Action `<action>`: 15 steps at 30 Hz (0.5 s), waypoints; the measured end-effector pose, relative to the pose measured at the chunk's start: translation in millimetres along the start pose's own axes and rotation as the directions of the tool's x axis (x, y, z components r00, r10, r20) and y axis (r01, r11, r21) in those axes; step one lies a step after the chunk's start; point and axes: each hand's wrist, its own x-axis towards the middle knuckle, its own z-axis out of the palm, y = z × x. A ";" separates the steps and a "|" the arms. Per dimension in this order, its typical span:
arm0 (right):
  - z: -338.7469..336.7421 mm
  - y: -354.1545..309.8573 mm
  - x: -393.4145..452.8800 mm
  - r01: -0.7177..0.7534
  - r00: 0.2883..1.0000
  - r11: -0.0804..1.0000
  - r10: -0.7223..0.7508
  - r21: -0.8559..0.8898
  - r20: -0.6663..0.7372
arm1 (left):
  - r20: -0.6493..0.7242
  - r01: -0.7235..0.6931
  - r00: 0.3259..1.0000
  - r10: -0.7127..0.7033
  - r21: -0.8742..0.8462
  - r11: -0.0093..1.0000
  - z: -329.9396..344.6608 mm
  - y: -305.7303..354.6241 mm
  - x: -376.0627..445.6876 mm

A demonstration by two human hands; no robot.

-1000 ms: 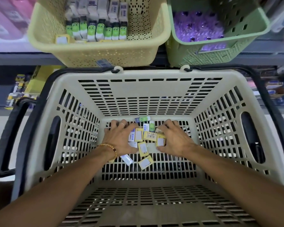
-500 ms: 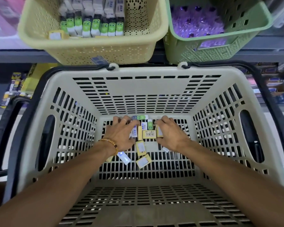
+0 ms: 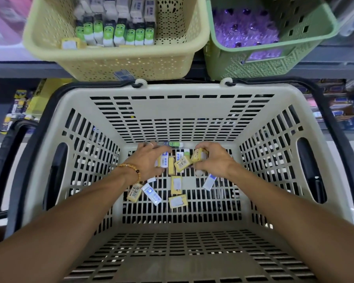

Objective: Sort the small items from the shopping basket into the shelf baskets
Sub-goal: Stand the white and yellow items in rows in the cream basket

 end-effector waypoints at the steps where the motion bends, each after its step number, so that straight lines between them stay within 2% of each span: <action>1: -3.0 -3.4 -1.9 -0.043 0.999 0.990 0.039 0.136 0.032 | -0.001 0.002 1.000 -0.003 -0.083 0.997 -3.7 -2.5 -1.1; 3: -9.2 -8.1 -6.4 -0.091 0.993 0.921 0.054 0.378 0.108 | -0.008 0.030 0.999 -0.034 -0.299 0.954 -13.7 -3.5 -4.8; 5: -15.8 -12.1 -11.0 -0.133 0.979 0.825 0.022 0.550 0.204 | 0.029 0.087 0.996 -0.086 -0.570 0.817 -27.6 1.2 -9.2; 6: -19.3 -14.7 -13.4 -0.157 0.969 0.773 0.000 0.615 0.247 | 0.088 0.136 0.991 -0.105 -0.716 0.685 -34.9 4.9 -12.5; 8: -25.6 -19.5 -18.5 -0.202 0.951 0.655 -0.047 0.728 0.306 | 0.249 0.258 0.966 -0.068 -0.913 0.315 -47.8 11.6 -21.3; 9: -28.4 -21.7 -22.2 -0.230 0.944 0.586 -0.060 0.777 0.325 | 0.295 0.294 0.955 -0.017 -0.944 0.150 -52.1 13.4 -25.9; 11: -32.6 -26.2 -31.7 -0.276 0.936 0.459 -0.070 0.844 0.344 | 0.304 0.306 0.951 0.055 -0.951 -0.041 -56.8 16.9 -34.4; 13: -35.5 -31.5 -43.3 -0.283 0.932 0.404 -0.100 0.870 0.349 | 0.279 0.291 0.955 0.098 -0.946 -0.142 -61.1 23.0 -40.6; 15: -37.9 -38.8 -55.1 -0.260 0.931 0.420 -0.129 0.869 0.341 | 0.257 0.278 0.958 0.130 -0.942 -0.188 -67.8 31.9 -47.6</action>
